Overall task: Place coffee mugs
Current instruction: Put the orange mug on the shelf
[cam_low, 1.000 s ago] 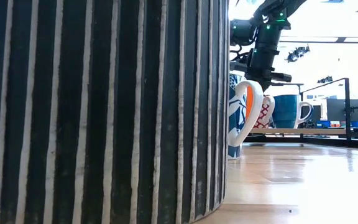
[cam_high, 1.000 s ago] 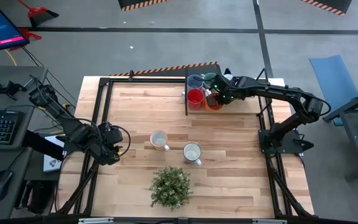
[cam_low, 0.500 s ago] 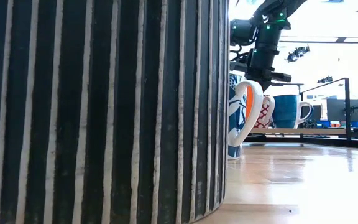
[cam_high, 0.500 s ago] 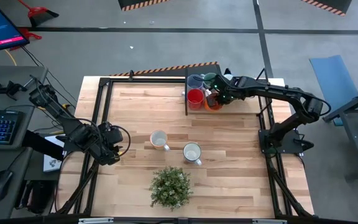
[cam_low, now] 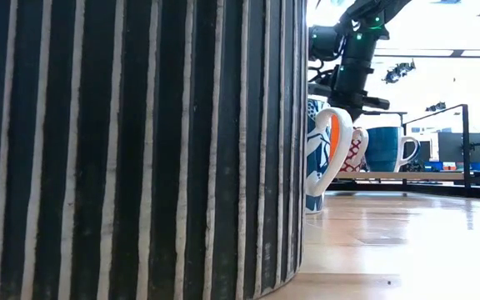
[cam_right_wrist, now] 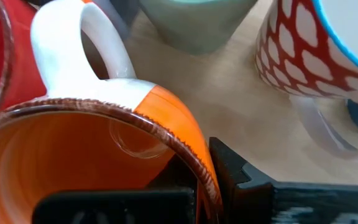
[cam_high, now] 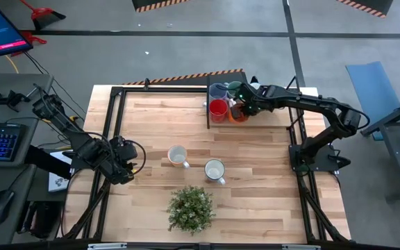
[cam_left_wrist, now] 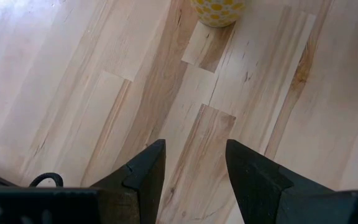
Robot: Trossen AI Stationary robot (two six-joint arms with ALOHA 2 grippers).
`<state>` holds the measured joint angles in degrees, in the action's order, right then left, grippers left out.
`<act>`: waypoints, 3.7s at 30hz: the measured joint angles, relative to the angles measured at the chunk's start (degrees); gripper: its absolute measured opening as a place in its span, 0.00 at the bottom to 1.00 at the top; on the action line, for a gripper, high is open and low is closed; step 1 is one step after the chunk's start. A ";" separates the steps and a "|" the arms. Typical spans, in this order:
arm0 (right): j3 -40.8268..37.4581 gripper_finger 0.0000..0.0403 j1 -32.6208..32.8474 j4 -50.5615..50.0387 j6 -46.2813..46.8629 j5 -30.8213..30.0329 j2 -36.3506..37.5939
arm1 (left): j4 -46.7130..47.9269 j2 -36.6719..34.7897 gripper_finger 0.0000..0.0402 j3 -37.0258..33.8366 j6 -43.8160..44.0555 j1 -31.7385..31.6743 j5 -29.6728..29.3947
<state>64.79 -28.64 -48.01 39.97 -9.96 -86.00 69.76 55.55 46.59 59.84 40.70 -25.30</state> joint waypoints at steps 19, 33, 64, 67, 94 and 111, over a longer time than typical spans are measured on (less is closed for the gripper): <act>0.06 0.00 -0.37 2.75 -0.04 2.65 -3.05 | -0.01 -0.01 0.39 -0.02 -0.01 -0.01 0.08; 0.02 0.11 -0.37 1.98 0.08 1.61 -2.60 | -0.02 -0.02 0.39 -0.02 0.01 -0.01 0.07; 0.02 0.26 -0.37 6.74 0.34 -1.47 10.64 | -0.02 0.00 0.39 -0.02 0.02 0.00 0.00; 0.02 0.26 0.45 7.51 2.01 1.72 14.31 | -0.14 -0.02 0.39 -0.02 0.01 -0.01 0.00; 0.02 0.26 28.21 5.24 6.51 -7.62 6.89 | -1.68 -0.01 0.39 -0.02 0.09 -0.09 -1.44; -0.04 0.26 18.78 5.42 6.25 -6.53 -0.90 | -3.72 0.00 0.39 -0.02 0.10 -0.12 -1.44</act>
<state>64.75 -9.87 -42.59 46.22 -16.49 -86.89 66.04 55.55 46.57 59.94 40.58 -26.74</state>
